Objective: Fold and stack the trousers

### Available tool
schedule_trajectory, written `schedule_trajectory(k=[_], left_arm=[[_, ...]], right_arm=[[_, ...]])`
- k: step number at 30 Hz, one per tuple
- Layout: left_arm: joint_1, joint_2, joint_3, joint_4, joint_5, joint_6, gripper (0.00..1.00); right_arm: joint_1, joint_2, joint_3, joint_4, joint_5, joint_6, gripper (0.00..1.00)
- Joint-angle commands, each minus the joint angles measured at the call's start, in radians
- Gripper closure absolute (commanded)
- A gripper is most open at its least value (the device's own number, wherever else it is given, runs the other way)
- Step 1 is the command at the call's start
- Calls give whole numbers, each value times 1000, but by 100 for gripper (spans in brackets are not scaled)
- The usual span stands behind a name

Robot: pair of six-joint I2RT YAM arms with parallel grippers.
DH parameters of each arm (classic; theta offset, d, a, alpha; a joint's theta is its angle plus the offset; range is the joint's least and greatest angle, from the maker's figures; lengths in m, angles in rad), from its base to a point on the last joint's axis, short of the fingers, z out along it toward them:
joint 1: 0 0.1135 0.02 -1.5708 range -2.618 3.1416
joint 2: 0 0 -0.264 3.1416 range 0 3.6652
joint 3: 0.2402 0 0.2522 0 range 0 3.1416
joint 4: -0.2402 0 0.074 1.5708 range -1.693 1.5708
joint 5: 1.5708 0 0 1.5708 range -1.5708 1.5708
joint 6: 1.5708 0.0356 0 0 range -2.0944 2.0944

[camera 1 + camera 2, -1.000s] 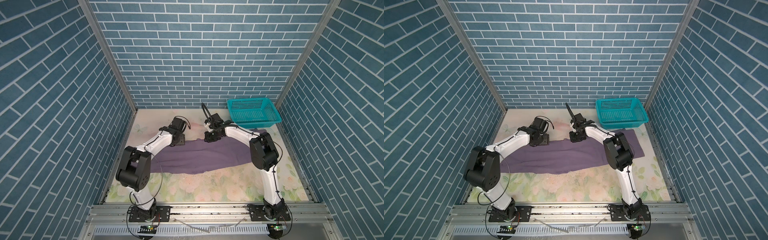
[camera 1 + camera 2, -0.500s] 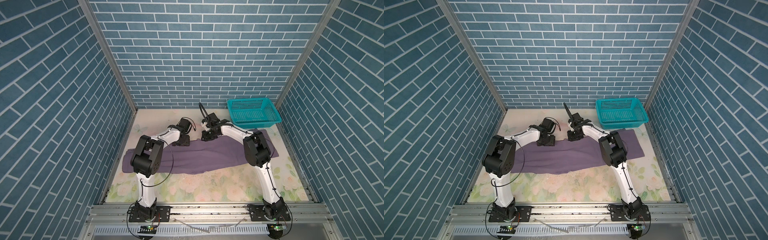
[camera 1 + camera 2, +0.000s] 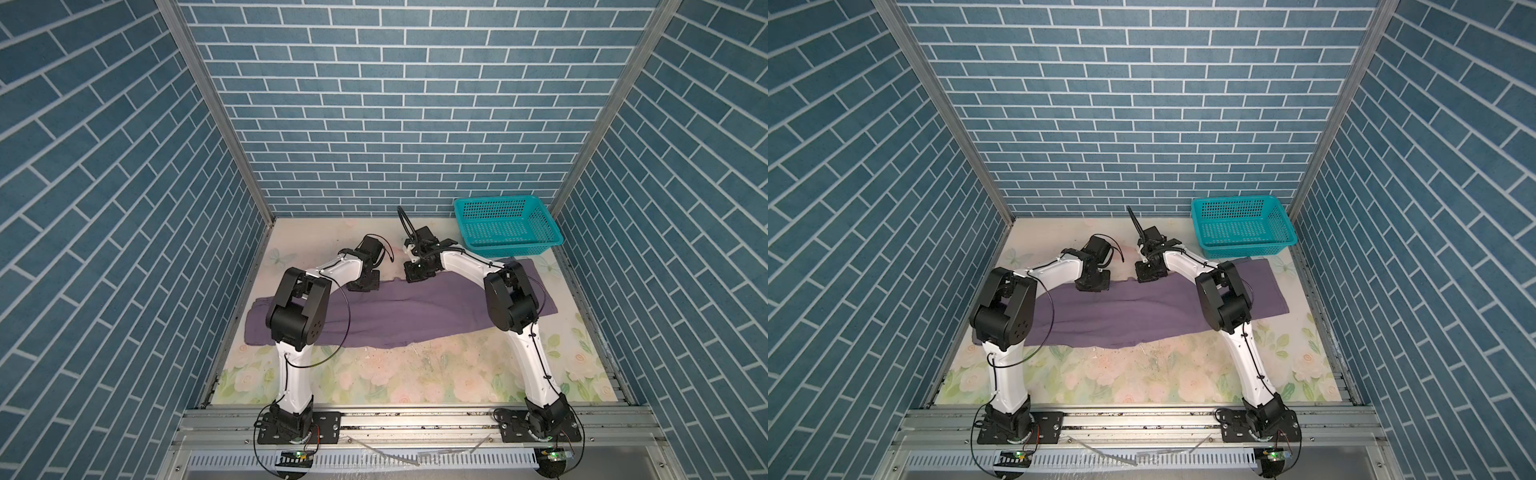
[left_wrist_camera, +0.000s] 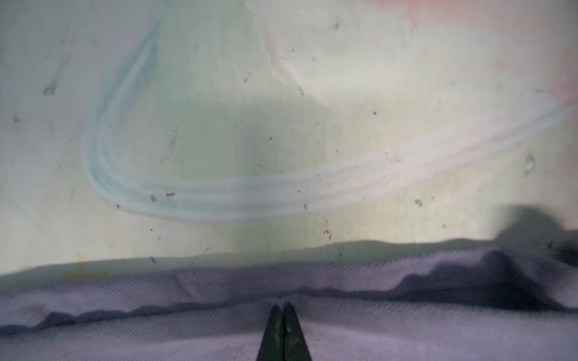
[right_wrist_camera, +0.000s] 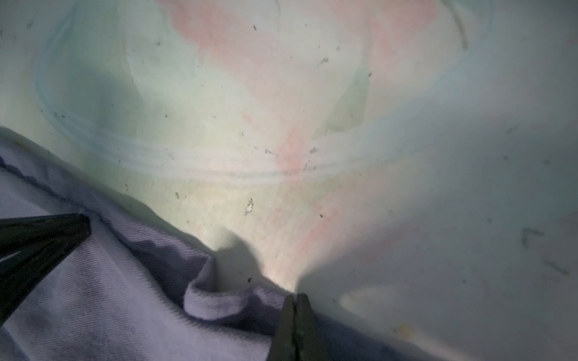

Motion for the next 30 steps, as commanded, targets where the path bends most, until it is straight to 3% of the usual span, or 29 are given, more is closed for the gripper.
schedule_trajectory(k=[1,15,16,19,20,25,30], left_arm=[[-3,17,44,-36,-34,17,100],[15,59,192,-99,-68,44,100],[15,68,199,-106,-71,42,98],[15,81,209,-122,-77,38,51],[16,80,209,-125,-82,37,46],[19,39,225,-172,-120,28,36],[17,-98,160,-223,-150,-37,34]], right_arm=[[-1,-8,30,-50,31,-10,100],[-11,-118,66,-55,86,-6,100],[-13,-130,63,-56,102,-3,95],[-34,-196,52,-63,146,26,70],[-47,-225,40,-66,151,35,68],[-128,-451,-164,-64,243,86,64],[-320,-773,-567,-58,260,229,52]])
